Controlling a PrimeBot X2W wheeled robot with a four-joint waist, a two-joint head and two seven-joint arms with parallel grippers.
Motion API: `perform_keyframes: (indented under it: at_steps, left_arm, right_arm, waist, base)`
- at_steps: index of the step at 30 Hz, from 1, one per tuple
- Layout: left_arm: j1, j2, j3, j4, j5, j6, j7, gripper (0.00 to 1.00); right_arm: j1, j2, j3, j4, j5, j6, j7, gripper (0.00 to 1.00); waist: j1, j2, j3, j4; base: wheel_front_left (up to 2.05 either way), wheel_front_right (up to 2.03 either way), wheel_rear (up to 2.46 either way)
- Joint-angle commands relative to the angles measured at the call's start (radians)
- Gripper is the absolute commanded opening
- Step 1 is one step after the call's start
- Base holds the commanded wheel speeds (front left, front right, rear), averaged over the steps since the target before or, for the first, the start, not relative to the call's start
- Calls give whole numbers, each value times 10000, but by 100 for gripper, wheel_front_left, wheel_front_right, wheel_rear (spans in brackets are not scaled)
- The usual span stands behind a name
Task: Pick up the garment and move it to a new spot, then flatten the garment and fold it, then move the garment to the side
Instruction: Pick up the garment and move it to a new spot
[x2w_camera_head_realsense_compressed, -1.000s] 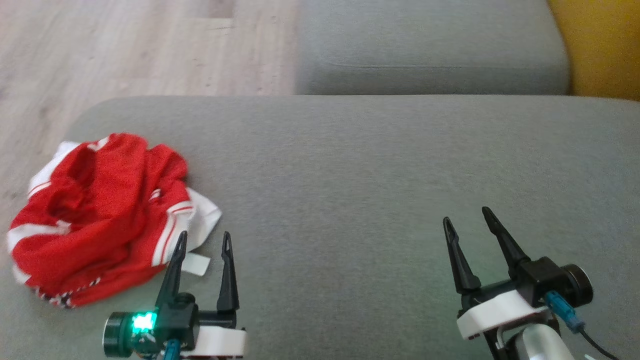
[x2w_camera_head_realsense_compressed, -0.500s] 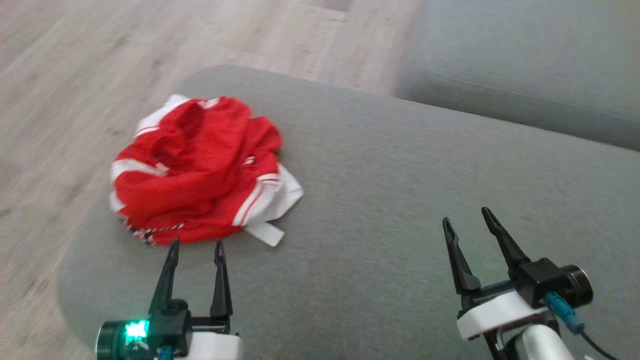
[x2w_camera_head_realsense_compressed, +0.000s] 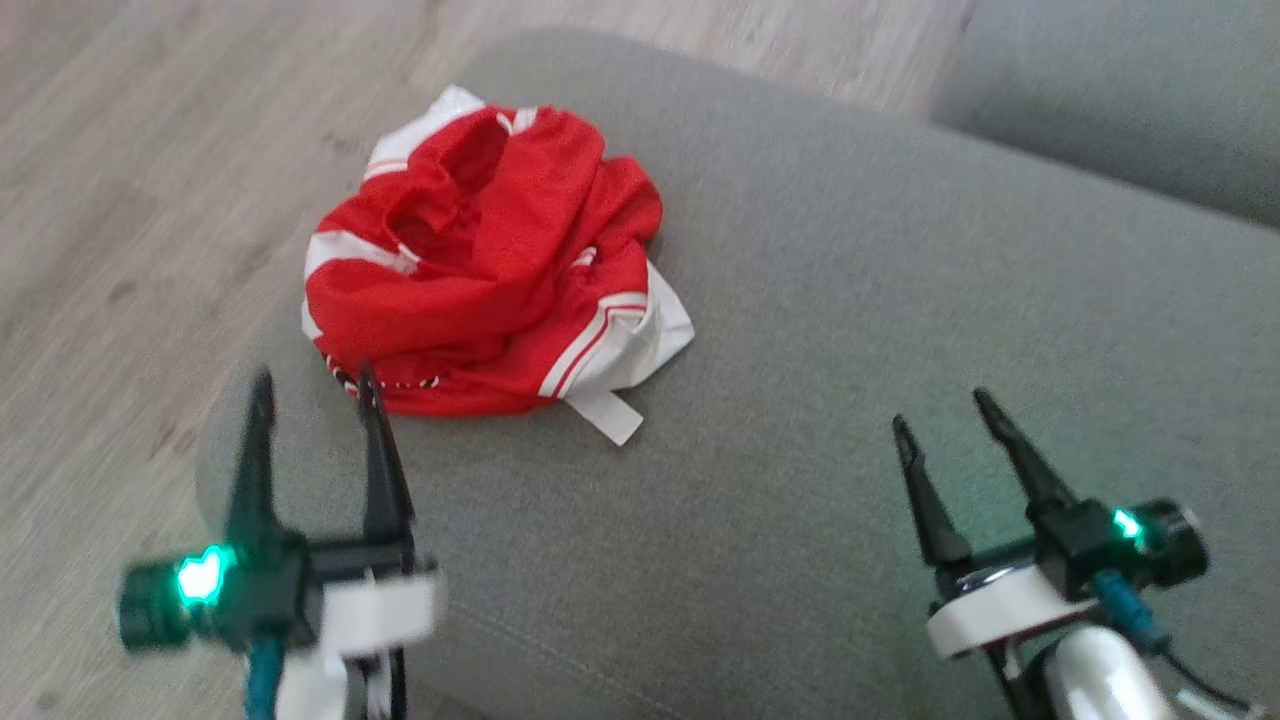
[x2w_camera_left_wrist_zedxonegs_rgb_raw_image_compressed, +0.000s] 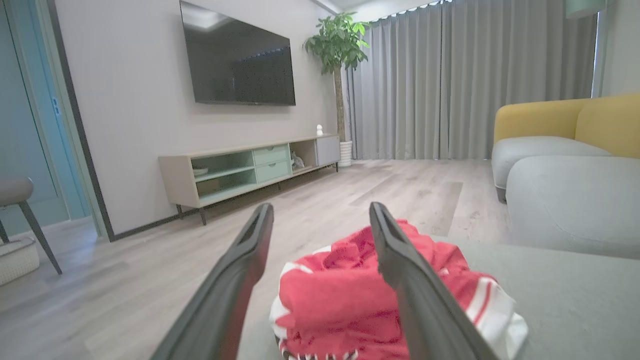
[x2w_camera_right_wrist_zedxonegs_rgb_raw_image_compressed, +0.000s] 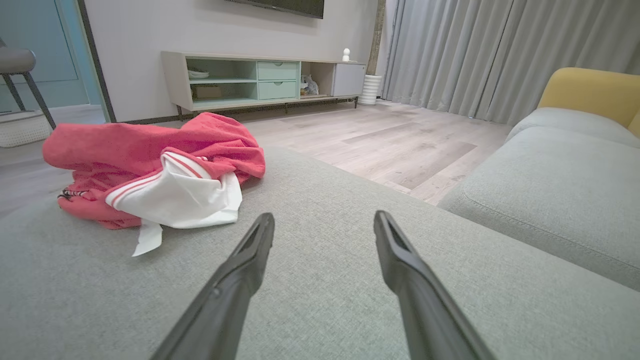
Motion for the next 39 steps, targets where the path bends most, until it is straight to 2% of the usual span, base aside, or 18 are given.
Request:
perform_keyframes:
  at_steps: [1,4,7,11,15,18,23,26,29,30,31,35,39]
  left_arm:
    - [-1037,82,436,-494,126,-20,-78,100]
    - [-2239,326,600,-511,208,-225,-78,100]
    - [-3746,515,791,165,-6,-590,-78,100]
    - [-6182,766,809,2298,-246,-1179,182,100]
    - [-8358,914,821,4781,-409,-1447,1761,100]
    - [-9415,861,1114,6542,-734,-1241,3028,100]
    - [-10295,1085,1104,8773,-655,-949,4161,100]
    - [-10449,1199,1147,9727,-733,-927,4378,100]
    - [-10540,1369,1186,10265,-715,-705,3990,100]
    - [-10590,1404,1171,10363,-685,-625,3789,39]
    - [-10653,1451,1155,10429,-656,-559,3563,0]
    - [-11046,1674,996,10473,-452,-383,2513,0]
    - [-11508,1977,726,10366,-175,-388,1552,0]
  right_arm:
    - [-613,-305,168,-432,-112,-7,-109,100]
    - [-821,-804,157,-569,-225,-7,-109,100]
    - [-1051,-1409,161,-722,-282,-7,-109,100]
    - [-1323,-2257,154,-1032,-339,-7,-109,100]
    - [-1513,-2900,117,-1401,-324,-7,-109,100]
    - [-1586,-3242,79,-1614,-289,-7,-109,100]
    - [-1654,-3536,95,-1856,-184,-7,-109,100]
    - [-1729,-3605,100,-1931,-139,-7,-109,100]
    - [-1773,-3564,162,-1962,-74,-7,-109,100]
    - [-1778,-3550,168,-1957,-63,-7,-109,100]
    - [-1777,-3537,180,-1945,-56,-7,-109,100]
    - [-1839,-3419,268,-1852,2,-7,-109,100]
    - [-1992,-3139,400,-1710,57,-7,-109,100]
  waist:
    - [0,0,780,54]
    - [0,0,1402,7]
    - [0,0,2038,-77]
    - [0,0,2821,-192]
    - [0,0,3492,-387]
    - [0,0,3883,-558]
    - [0,0,4342,-877]
    - [0,0,4508,-1024]
    - [0,0,4577,-1124]
    - [0,0,4576,-1132]
    - [0,0,4568,-1137]
    - [0,0,4431,-1170]
    - [0,0,4007,-1294]
  base:
    - [0,0,0]
    - [0,0,0]
    - [0,0,0]
    - [0,0,0]
    - [0,0,0]
    - [0,0,0]
    - [0,0,0]
    - [0,0,0]
    - [0,0,0]
    - [0,0,0]
    - [0,0,0]
    - [0,0,0]
    - [0,0,0]
